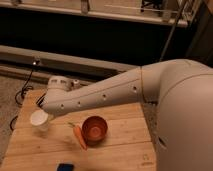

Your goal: Place the pepper in the ceramic cup

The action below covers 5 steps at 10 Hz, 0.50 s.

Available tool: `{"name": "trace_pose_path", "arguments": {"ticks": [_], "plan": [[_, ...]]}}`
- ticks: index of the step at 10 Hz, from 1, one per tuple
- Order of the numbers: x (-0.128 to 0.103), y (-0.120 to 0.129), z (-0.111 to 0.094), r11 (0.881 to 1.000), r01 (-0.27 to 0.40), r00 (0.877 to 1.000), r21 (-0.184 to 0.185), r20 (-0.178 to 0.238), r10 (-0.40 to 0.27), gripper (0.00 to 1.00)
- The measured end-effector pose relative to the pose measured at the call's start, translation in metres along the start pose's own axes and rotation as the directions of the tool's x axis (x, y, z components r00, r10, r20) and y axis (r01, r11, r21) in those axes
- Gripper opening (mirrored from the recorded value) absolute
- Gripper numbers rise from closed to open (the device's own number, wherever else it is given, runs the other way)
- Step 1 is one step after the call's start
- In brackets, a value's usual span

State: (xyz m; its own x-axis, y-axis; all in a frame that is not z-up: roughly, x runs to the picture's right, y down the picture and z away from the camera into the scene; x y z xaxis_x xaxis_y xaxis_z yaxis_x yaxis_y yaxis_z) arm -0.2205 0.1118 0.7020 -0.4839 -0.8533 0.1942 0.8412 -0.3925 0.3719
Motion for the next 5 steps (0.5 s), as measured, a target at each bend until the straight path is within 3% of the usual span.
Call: {"name": "trace_pose_path", "arguments": {"ticks": [2,3,4,5], "plan": [[-0.005,-0.027,0.005,0.99,0.077,0.997,0.123,-0.03,-0.073,0.8],[-0.011,-0.037,0.007,0.978,0.1,0.995,0.181,-0.03,-0.096,0.8],[-0.02,-0.045,0.01,0.964,0.118,0.993,0.24,-0.015,-0.117,0.8],[-0.03,-0.047,0.014,0.953,0.125,0.991,0.275,0.005,-0.131,0.8]]}}
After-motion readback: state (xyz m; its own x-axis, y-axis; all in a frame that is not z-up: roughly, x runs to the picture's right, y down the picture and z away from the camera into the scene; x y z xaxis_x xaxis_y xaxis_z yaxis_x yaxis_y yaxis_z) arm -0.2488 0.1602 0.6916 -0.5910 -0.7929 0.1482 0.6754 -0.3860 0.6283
